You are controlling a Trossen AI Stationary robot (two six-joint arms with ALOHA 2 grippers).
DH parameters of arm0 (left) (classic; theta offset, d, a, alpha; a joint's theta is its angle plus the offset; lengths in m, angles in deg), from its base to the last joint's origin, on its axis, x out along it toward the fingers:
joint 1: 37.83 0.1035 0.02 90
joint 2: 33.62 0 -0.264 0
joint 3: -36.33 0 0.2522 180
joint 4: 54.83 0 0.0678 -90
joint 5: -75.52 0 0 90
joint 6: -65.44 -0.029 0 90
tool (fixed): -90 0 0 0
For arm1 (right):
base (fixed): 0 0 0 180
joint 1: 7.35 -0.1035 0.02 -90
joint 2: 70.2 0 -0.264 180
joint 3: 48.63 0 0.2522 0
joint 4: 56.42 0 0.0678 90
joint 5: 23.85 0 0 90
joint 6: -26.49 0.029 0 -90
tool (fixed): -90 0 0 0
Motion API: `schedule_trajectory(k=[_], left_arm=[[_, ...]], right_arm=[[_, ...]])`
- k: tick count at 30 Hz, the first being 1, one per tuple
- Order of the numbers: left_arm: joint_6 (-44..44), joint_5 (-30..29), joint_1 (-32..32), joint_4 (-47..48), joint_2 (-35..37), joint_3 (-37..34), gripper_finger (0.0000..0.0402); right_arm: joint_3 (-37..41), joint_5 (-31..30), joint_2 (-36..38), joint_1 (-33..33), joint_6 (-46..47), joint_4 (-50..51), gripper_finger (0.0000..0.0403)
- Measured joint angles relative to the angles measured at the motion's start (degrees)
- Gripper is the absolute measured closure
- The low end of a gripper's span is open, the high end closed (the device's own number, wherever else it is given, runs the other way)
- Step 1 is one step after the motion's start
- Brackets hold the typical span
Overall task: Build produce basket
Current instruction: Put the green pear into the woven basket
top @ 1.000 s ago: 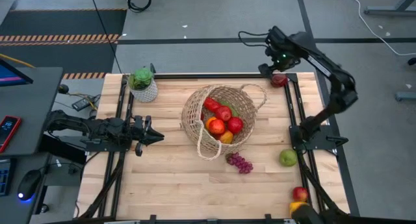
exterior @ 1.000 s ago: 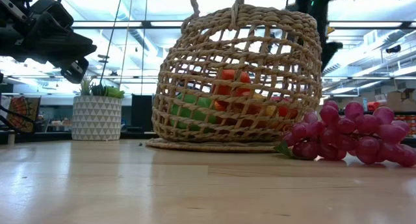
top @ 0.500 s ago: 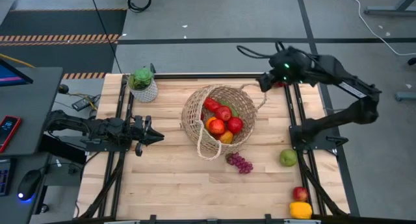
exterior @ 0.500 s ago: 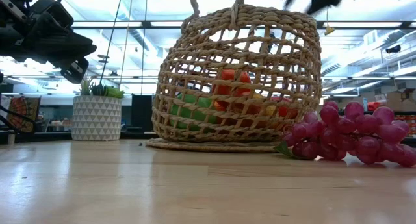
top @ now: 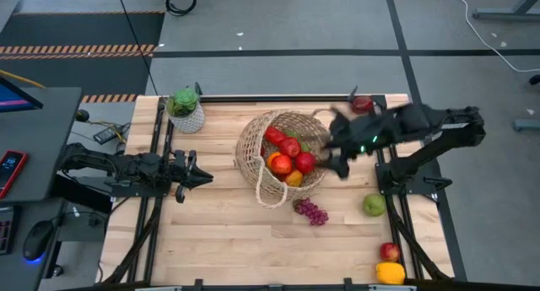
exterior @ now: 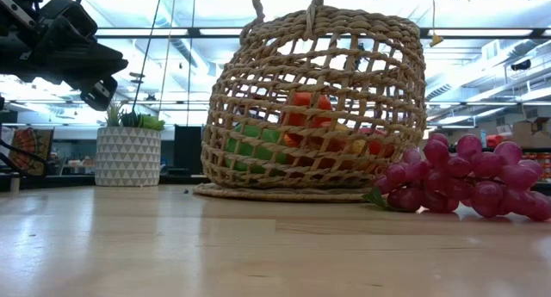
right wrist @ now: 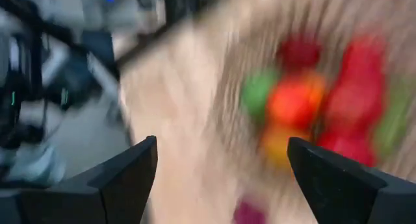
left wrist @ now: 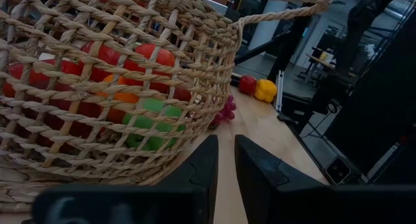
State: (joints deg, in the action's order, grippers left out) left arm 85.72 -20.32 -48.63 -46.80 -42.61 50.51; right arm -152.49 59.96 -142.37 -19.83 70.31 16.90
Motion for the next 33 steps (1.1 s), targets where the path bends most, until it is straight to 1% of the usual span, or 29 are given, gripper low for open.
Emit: schedule_trajectory(k=[2,7,9,11,13,14,20,24,28,33], left_arm=[[0.01,0.02,0.01,0.0,0.0,0.0,0.0342],[-0.01,0.0,0.01,0.0,0.0,0.0,0.0339],[0.01,0.01,-0.01,0.0,0.0,0.0,0.0339],[-0.01,0.0,0.01,0.0,0.0,0.0,0.0341],[-0.01,0.0,0.01,0.0,0.0,0.0,0.0343],[-0.01,0.02,-0.01,0.0,0.0,0.0,0.0344],[-0.01,0.02,0.01,0.0,0.0,0.0,0.0339],[-0.01,0.0,0.01,0.0,0.0,0.0,0.034],[0.01,0.02,0.01,0.0,0.0,0.0,0.0344],[-0.01,0.01,0.0,0.0,0.0,0.0,0.034]], right_arm=[[0.04,2.72,-1.28,-2.84,6.23,4.43,0.0055],[0.01,2.95,-1.81,-9.37,18.43,8.56,0.0055],[0.02,3.11,-1.79,-11.29,22.58,13.05,0.0055],[0.14,3.05,-1.79,-13.27,26.35,20.24,0.0055],[1.84,3.1,-1.13,-15.33,30.05,25.18,0.0055],[3.23,3.7,-0.43,-16.21,31.93,25.94,0.0055],[15.76,9.21,6.32,-18.84,44.98,25.71,0.0055],[24.84,15.14,9.73,-18.34,52.51,25.56,0.0055],[31.72,18.62,10.12,-18.21,53.28,21.18,0.0055],[38.55,19.37,9.25,-18.21,52.62,15.5,0.0049]])
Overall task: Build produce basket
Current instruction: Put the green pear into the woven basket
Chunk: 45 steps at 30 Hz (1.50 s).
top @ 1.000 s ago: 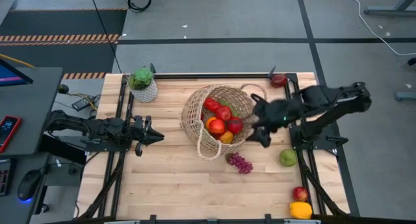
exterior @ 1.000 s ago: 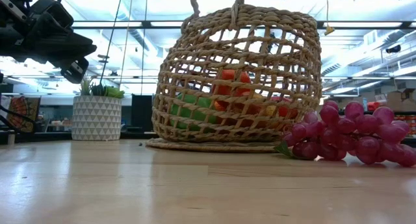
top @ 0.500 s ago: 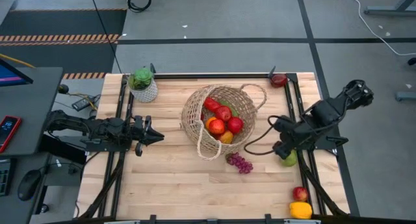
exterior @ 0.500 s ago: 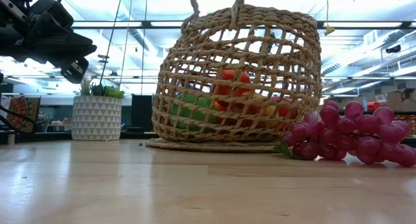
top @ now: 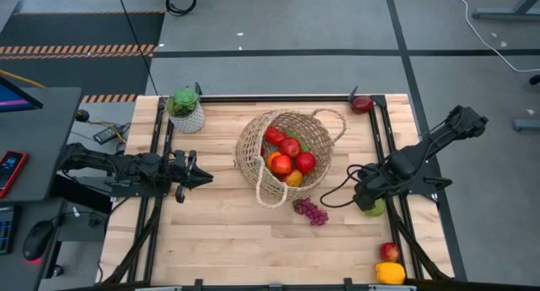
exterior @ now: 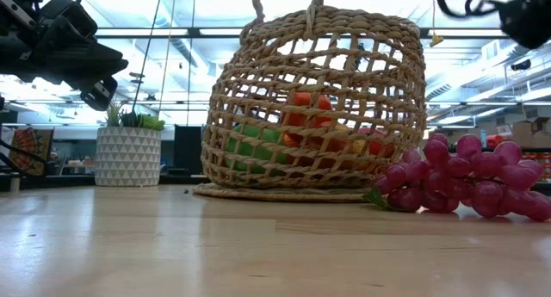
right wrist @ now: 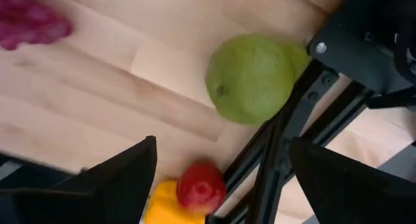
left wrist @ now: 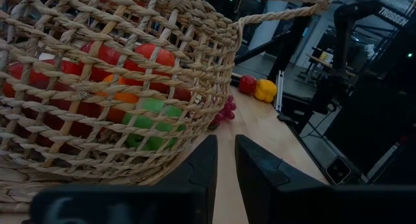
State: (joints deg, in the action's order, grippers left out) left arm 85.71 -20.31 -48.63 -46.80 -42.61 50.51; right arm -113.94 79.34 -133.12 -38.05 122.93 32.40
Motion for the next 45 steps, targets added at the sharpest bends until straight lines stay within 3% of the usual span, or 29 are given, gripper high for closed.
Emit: schedule_trajectory(k=[9,13,20,30,39,45], left_arm=[[0.02,-0.01,0.01,0.0,0.0,0.0,0.0344],[0.0,-0.01,-0.01,0.01,0.0,0.0,0.0342],[0.0,-0.01,0.0,0.0,0.0,0.0,0.034],[0.02,0.01,-0.01,0.0,0.0,0.0,0.0344],[0.02,-0.01,0.01,0.0,0.0,0.0,0.034],[0.0,0.01,0.01,0.0,0.0,0.0,0.0344]], right_arm=[[6.15,-4.7,0.4,-1.09,0.42,-1.89,0.0017],[10.42,-3.05,0.39,-1.11,1.41,-5.39,0.0004],[12.2,-5.47,-0.28,-1.44,3.5,-8.97,0.0004],[18.21,-4.92,-1.75,-4.06,15.0,-18.21,0.0004],[18.36,-6.68,-5.03,-6.94,12.43,-23.35,0.0009],[18.34,-7.72,-5.0,-7.15,13.53,-24.34,0.0038]])
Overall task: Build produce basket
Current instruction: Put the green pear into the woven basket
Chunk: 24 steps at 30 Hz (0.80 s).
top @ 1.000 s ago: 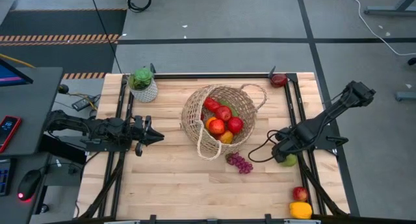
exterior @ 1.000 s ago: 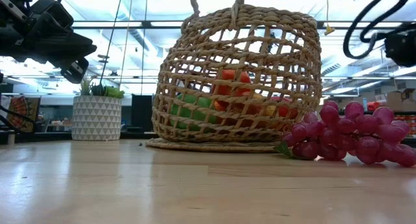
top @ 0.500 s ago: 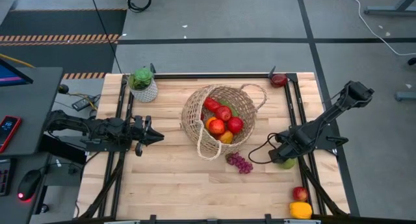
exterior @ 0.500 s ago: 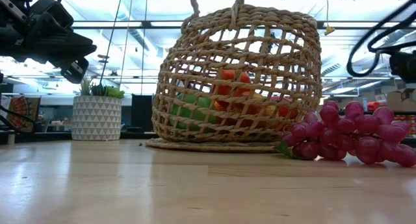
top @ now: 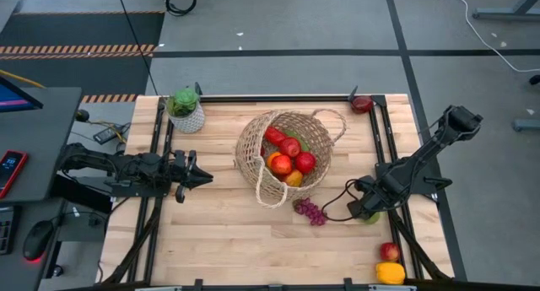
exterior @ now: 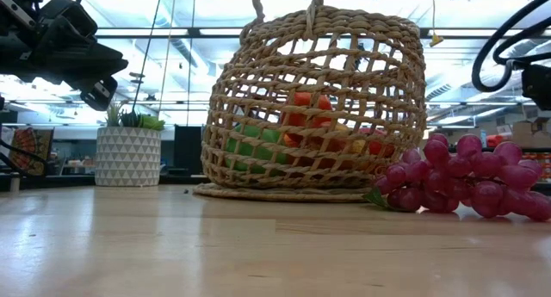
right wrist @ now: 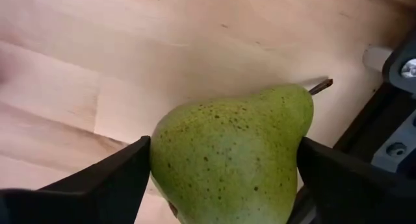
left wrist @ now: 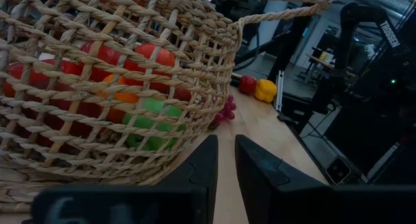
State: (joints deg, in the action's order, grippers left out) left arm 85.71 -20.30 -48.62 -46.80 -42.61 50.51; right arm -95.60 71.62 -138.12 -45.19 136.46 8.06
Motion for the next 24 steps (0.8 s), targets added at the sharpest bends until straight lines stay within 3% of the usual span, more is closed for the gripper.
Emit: schedule_trajectory(k=[11,24], left_arm=[[0.02,-0.02,0.0,0.0,0.0,0.0,0.0342],[0.02,-0.01,0.0,0.0,0.0,0.0,0.0341]], right_arm=[[-4.24,-8.01,0.49,0.08,0.24,0.85,0.0049],[-11.66,-27.83,6.38,0.2,-0.65,1.2,0.005]])
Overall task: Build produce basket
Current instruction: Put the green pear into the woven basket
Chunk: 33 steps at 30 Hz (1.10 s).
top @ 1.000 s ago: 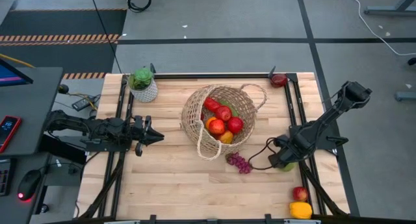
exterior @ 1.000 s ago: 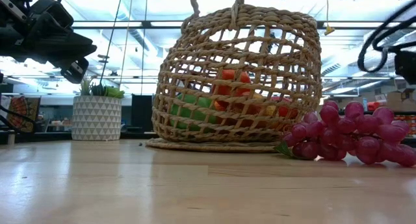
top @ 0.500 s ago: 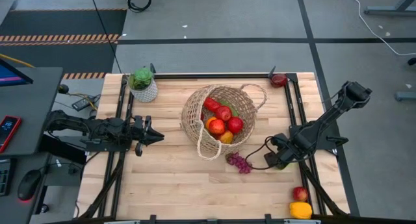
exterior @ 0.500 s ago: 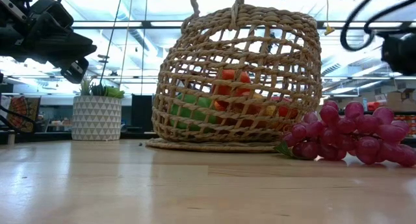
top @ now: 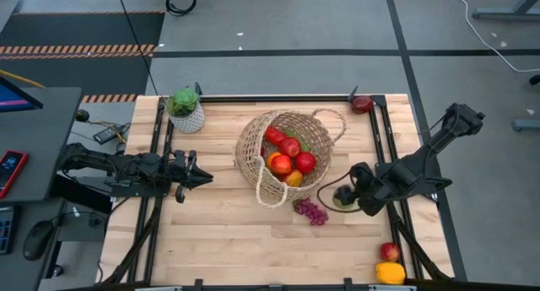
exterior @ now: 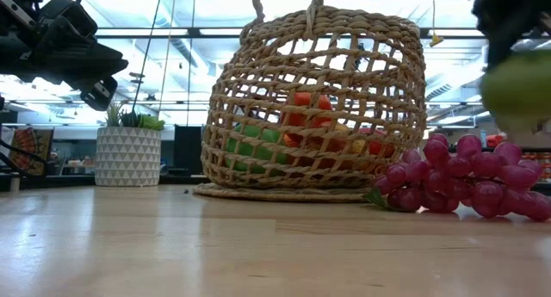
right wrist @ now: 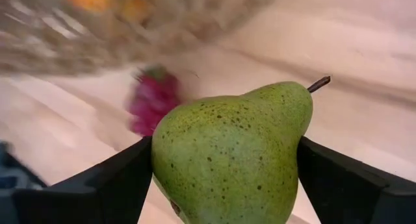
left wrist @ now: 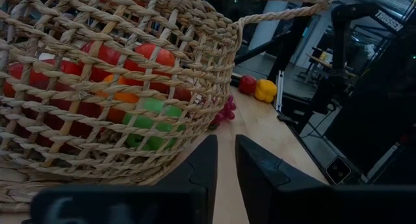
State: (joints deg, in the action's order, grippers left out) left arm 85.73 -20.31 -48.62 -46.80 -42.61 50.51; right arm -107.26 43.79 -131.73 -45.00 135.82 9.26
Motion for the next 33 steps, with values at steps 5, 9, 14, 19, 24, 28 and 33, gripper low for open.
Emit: schedule_trajectory(k=[5,9,14,19,24,28,33], left_arm=[[-0.02,-0.01,-0.02,0.0,0.0,0.0,0.0344],[-0.02,0.0,0.0,0.02,0.0,0.0,0.0339],[-0.02,0.01,0.0,0.02,0.0,0.0,0.034],[-0.01,0.0,0.0,0.01,0.0,0.0,0.0346],[-0.02,-0.01,0.0,0.0,0.0,0.0,0.0342],[-0.02,0.0,-0.01,0.0,0.0,0.0,0.0339],[0.0,0.01,-0.02,0.0,0.0,0.0,0.0341]], right_arm=[[-2.65,-4.62,2.45,0.26,-1.62,0.31,0.005],[-4.83,-4.66,4.41,1.14,-5.13,0.78,0.005],[-8.4,-4.68,8.07,1.74,-10.95,-0.98,0.0049],[-11.48,-5.12,12.5,1.83,-18.61,-7.84,0.0045],[-12.42,-6.81,16.29,2.97,-27.96,-18.83,0.0045],[-12.45,-9.76,17.85,4.33,-38.22,-29.72,0.0044],[-12.47,-10.24,18.23,6.68,-47.16,-36.86,0.0044]])
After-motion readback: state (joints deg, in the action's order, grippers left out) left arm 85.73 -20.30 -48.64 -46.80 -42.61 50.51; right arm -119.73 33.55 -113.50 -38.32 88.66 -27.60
